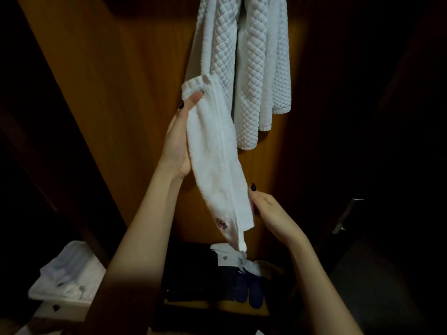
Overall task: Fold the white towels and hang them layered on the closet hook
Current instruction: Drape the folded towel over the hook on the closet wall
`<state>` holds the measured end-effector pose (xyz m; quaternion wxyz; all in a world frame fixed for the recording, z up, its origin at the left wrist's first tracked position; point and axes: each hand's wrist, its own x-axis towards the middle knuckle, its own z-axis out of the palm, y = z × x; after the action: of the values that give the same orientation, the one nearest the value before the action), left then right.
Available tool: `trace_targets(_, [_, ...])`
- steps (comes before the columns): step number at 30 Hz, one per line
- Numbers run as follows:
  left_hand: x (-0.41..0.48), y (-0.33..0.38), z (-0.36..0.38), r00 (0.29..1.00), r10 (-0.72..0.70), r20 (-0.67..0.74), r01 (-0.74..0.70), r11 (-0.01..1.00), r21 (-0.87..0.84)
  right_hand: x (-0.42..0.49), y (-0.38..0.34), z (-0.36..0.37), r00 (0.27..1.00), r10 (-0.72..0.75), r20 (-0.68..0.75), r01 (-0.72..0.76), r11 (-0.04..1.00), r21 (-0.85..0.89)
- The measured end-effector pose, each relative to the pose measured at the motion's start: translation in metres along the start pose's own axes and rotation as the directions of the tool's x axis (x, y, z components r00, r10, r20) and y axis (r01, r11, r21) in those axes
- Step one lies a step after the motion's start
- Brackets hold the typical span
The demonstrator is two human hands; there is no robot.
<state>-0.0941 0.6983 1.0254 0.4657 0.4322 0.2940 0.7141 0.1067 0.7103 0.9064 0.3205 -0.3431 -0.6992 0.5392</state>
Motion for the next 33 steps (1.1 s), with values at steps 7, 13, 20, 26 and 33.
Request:
trace_targets(7, [0.01,-0.01,-0.008,0.994,-0.043,-0.099,0.046,0.999,0.024,-0.005,0.024,-0.002,0.999,0.032,0.021,-0.035,0.984,0.175])
trace_targets(13, [0.013,-0.021,-0.021,0.985,0.031,-0.171,-0.035,0.999,-0.026,-0.009,0.038,-0.013,0.973,0.111,-0.204,-0.042,0.948,0.315])
trace_targets(20, [0.015,-0.044,-0.022,0.913,0.139,-0.384,-0.112,0.989,0.092,-0.018,0.038,-0.015,0.934,-0.03,-0.356,0.126,0.96,0.249])
trace_targets(26, [0.013,-0.043,-0.023,0.957,0.125,-0.261,-0.09,0.986,0.142,-0.025,0.024,-0.031,0.984,-0.007,-0.177,0.062,0.95,0.307])
trace_targets(33, [0.016,-0.038,-0.014,0.962,0.132,-0.238,-0.074,0.969,0.235,-0.014,-0.013,-0.023,0.997,-0.073,-0.023,0.073,0.997,-0.038])
